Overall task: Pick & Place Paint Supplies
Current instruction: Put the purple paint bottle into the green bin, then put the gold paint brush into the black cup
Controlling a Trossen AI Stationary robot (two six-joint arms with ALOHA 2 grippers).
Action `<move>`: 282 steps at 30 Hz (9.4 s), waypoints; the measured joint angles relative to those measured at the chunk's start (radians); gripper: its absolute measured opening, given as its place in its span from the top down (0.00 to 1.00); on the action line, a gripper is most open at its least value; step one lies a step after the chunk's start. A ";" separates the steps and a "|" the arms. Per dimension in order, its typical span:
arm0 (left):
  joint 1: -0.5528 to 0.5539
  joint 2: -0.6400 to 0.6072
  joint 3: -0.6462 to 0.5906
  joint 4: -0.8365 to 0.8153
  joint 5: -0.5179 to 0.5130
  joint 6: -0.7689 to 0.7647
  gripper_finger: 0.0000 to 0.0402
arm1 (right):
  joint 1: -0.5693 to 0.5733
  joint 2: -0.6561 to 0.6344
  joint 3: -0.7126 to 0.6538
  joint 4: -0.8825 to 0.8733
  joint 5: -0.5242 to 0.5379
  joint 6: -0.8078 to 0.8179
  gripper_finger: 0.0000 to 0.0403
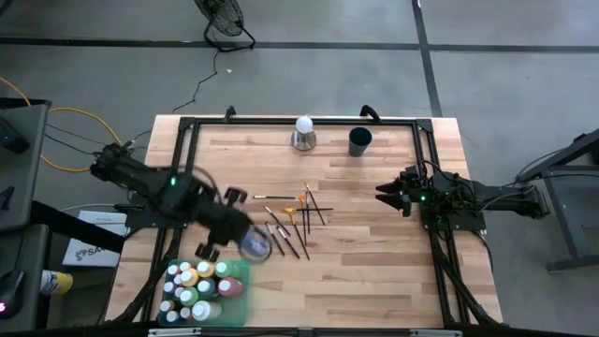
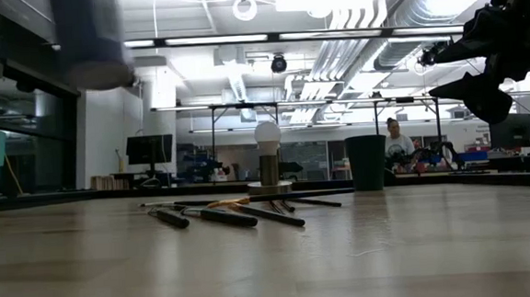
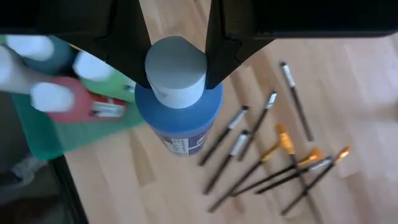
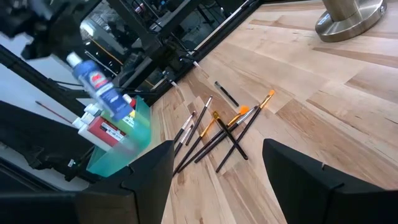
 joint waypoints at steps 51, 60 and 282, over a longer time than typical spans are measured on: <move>-0.467 0.207 0.000 0.012 0.008 0.124 0.71 | 0.000 0.000 0.000 0.000 0.000 0.000 0.41; -0.467 0.272 0.000 0.015 0.045 0.064 0.71 | 0.000 0.000 0.000 0.000 0.000 0.000 0.41; 0.459 0.851 0.696 0.475 -1.032 1.194 0.98 | -0.269 0.386 0.458 -0.081 -0.054 0.064 0.41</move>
